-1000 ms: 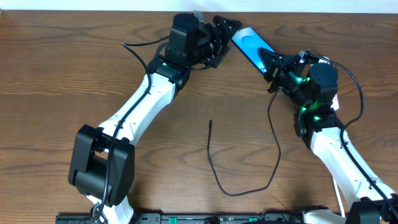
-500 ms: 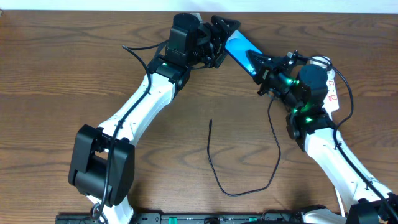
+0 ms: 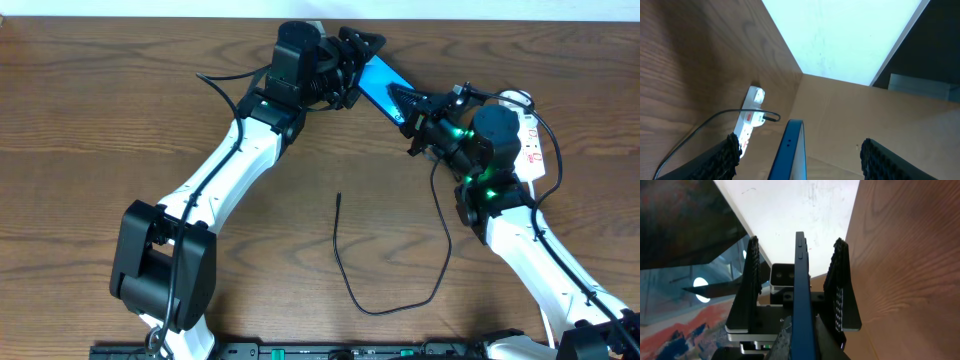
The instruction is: Plug charger to phone and switch on socket
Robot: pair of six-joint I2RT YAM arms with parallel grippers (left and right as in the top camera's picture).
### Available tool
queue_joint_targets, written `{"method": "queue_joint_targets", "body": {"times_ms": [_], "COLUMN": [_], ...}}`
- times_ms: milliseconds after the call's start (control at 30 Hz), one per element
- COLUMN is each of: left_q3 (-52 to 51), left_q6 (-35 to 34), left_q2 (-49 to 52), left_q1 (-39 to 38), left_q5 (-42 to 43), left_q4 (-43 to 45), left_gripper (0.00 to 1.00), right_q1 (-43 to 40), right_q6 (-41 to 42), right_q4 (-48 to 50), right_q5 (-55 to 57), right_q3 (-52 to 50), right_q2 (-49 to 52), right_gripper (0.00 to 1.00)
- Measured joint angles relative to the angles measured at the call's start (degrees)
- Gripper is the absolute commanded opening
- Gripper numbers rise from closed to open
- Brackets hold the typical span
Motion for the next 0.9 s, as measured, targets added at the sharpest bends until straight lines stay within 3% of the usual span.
{"method": "queue_joint_targets", "body": {"times_ms": [467, 633, 900], "left_q3": [0.00, 0.00, 0.00], "left_q6": [0.00, 0.04, 0.00], "left_q2": [0.00, 0.00, 0.00], "left_q1": [0.02, 0.02, 0.02], "left_q5": [0.22, 0.24, 0.66], "left_q4": [-0.02, -0.02, -0.04], "left_gripper": [0.63, 0.52, 0.44], "right_q1": [0.33, 0.70, 0.90], "right_q6": [0.00, 0.00, 0.00], "right_q4": [0.00, -0.02, -0.04], "right_q5": [0.63, 1.18, 1.55], "right_q3": [0.00, 0.00, 0.00], "right_q2": [0.00, 0.00, 0.00], "right_gripper": [0.01, 0.01, 0.01]}}
